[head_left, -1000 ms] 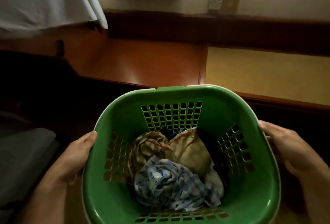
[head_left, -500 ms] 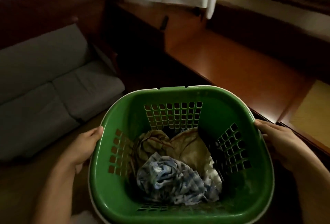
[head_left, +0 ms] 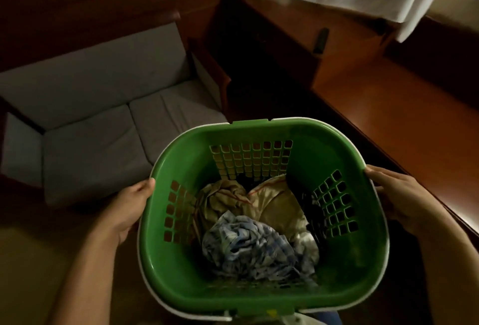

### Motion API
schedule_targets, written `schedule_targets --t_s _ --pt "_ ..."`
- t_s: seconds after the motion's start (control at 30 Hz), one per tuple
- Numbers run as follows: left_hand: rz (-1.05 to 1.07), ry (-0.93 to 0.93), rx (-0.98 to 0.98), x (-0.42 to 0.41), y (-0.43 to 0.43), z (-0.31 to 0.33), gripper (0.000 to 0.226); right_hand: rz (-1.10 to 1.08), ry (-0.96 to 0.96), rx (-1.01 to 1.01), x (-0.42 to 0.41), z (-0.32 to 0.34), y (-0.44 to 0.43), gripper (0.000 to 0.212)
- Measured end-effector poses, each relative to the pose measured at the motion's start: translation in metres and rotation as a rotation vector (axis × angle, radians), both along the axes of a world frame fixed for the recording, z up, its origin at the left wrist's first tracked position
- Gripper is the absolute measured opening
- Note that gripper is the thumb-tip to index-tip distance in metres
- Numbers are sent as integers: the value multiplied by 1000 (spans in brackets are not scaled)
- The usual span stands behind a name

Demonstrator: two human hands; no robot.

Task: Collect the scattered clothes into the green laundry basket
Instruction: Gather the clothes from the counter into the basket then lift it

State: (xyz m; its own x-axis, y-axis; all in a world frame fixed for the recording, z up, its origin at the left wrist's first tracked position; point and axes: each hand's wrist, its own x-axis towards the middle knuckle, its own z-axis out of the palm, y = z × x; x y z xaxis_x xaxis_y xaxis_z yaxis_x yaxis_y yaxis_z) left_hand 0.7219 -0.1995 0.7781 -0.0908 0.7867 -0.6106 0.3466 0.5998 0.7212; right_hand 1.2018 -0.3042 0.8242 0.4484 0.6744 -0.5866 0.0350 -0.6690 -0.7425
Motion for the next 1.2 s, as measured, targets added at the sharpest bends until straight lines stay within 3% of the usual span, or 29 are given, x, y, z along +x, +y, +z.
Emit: schedule_targets --t_s 0.37,0.63,0.9,1.0,1.2 --pt "128 84 -71 -41 154 -15 45 90 24 -35 -47 -29 209 25" --pt "68 104 -182 -80 279 -26 52 40 27 -101 -90 -47 309 31" --pt "-276 19 -146 -97 453 -52 36 -267 -10 -159 -171 -57 332 35" --pt "-445 32 -107 -90 505 -62 34 -469 49 -136 -204 -60 318 30" --pt "-721 48 -90 -40 570 -77 34 -607 55 -168 -248 -87 271 37"
